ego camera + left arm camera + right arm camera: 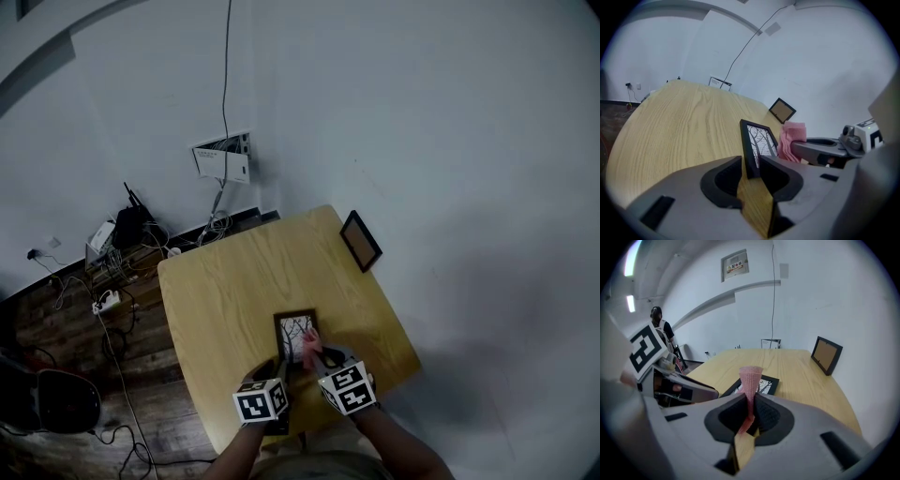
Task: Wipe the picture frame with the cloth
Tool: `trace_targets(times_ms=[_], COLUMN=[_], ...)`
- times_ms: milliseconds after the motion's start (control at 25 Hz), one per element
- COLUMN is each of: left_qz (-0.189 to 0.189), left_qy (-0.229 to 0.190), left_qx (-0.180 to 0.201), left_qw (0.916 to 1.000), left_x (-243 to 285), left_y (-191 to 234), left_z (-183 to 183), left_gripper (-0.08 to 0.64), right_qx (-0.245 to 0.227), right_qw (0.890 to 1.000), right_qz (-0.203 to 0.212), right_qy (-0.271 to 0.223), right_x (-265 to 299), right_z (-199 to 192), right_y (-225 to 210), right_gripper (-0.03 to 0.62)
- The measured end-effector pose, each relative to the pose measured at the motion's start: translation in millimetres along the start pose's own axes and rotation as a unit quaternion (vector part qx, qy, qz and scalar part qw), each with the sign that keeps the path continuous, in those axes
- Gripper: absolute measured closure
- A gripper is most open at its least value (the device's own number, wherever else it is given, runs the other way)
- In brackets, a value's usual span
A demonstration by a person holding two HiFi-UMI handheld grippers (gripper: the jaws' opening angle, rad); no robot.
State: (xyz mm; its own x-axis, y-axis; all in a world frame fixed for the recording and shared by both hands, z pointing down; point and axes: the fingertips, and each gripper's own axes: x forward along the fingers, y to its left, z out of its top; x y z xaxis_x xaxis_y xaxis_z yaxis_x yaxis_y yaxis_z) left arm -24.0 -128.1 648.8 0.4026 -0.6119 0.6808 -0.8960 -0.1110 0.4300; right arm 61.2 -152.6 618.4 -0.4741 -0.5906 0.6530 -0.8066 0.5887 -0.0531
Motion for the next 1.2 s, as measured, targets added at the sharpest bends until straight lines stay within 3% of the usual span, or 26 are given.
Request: trace_targets(times_ms=[360, 720, 1200], left_qz=[-0.015, -0.043, -0.037], left_qy=[-0.061, -0.09, -0.104], left_qx=[0.034, 0.049, 0.04], left_qw=[0.9975, 0.9938, 0.9931], left_x=[-60.7, -118.3, -165.5], left_y=[-13.2, -23.9, -6.2], left_z=[20.4, 23.9, 24.5], left_gripper=[0.489, 0.545, 0.557], right_qx=[0.046, 0.066, 0.029], right_qw=[0.995, 0.987, 0.983], right_qz=[0.023, 0.041, 0.047], right_qy=[-0.083, -0.142, -0.175], right_x=[-48.3, -94.4, -121.4], right_z=[32.1, 51.8, 66.7], right_y=[41.5, 82.2, 125.0], right_gripper=[0.574, 0.574, 0.574])
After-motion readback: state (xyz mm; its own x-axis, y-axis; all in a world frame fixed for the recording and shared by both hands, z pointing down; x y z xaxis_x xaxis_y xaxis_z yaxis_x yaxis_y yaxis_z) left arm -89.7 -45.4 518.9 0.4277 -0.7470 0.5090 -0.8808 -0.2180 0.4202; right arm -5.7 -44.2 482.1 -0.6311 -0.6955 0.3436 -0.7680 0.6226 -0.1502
